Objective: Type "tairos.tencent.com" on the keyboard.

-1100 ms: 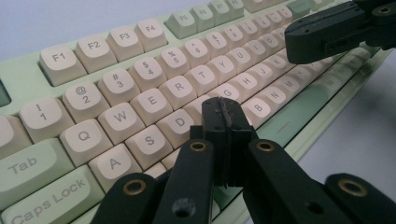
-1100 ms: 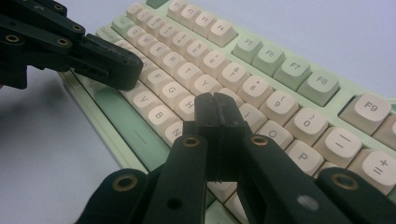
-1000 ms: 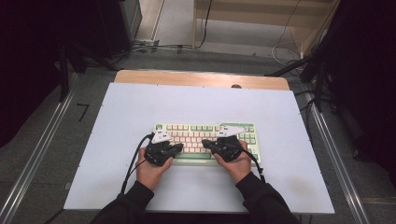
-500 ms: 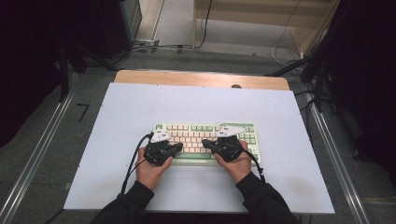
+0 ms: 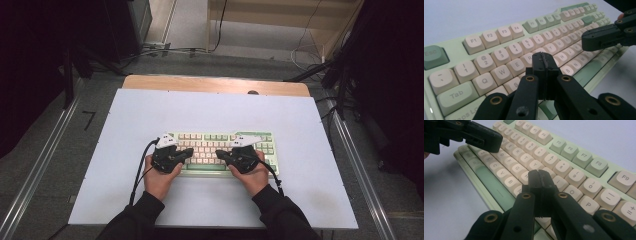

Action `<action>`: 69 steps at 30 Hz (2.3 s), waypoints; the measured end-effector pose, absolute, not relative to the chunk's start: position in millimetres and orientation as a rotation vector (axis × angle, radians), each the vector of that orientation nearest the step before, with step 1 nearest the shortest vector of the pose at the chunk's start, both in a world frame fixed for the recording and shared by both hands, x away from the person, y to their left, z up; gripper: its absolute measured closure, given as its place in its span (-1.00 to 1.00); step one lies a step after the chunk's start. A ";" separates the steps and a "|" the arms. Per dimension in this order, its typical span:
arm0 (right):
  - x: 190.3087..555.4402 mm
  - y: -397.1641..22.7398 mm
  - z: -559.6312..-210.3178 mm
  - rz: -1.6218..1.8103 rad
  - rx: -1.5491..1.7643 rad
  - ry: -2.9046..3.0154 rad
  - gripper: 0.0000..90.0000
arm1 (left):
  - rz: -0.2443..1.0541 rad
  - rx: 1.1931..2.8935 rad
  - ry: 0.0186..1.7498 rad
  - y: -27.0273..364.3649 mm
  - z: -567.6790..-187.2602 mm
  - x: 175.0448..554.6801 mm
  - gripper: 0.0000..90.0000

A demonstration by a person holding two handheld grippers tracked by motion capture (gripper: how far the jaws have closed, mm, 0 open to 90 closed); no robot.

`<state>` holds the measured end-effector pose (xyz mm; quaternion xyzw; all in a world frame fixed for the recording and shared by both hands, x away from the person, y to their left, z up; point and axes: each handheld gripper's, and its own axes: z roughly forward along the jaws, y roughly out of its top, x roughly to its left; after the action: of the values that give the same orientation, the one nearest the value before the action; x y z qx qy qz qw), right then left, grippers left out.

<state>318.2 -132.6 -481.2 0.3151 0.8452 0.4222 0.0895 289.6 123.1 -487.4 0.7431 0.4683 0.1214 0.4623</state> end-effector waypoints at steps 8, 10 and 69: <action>318.0 -132.1 -481.2 1.257 0.938 2.514 0.96 | 0.322 1.810 1.183 126.3 -487.6 298.0 1.00; 318.0 -132.4 -481.1 1.255 0.937 2.513 0.96 | 0.327 1.803 1.191 127.3 -487.5 300.3 1.00; 316.2 -121.0 -485.2 1.254 0.901 2.553 0.96 | 0.341 1.783 1.170 125.0 -486.1 304.4 1.00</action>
<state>316.2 -121.0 -485.2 0.3011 0.8530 0.4190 0.0786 304.4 125.0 -486.1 0.7280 0.4777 0.1391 0.4716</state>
